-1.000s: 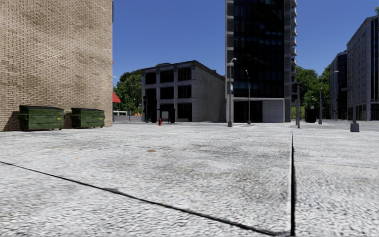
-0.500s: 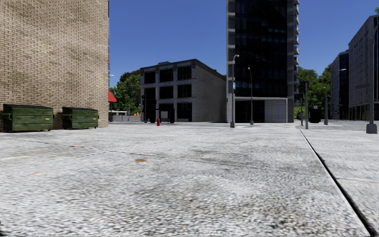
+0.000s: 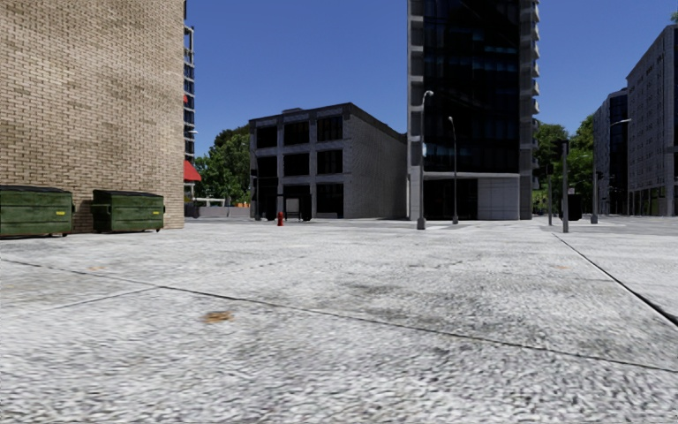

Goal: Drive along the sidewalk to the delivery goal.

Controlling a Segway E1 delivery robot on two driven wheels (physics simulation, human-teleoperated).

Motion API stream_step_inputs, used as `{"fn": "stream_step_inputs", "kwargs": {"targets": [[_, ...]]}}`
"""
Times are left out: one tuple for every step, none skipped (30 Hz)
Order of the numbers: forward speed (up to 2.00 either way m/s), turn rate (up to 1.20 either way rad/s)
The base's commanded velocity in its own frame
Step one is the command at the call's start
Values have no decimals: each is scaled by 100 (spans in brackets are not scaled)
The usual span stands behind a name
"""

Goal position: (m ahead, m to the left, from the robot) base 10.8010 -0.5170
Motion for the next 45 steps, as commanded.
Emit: {"fn": "stream_step_inputs", "kwargs": {"targets": [[200,0],[200,0],[200,0],[200,0],[200,0],[200,0],[200,0],[200,0],[200,0],[200,0],[200,0],[200,0],[200,0],[200,0],[200,0],[200,0],[200,0],[200,0],[200,0],[200,0],[200,0],[200,0],[200,0],[200,0],[200,0],[200,0],[200,0],[200,0],[200,0],[200,0],[200,0],[200,0],[200,0],[200,0],[200,0],[200,0],[200,0],[200,0],[200,0],[200,0],[200,0],[200,0],[200,0],[200,0],[200,0]]}}
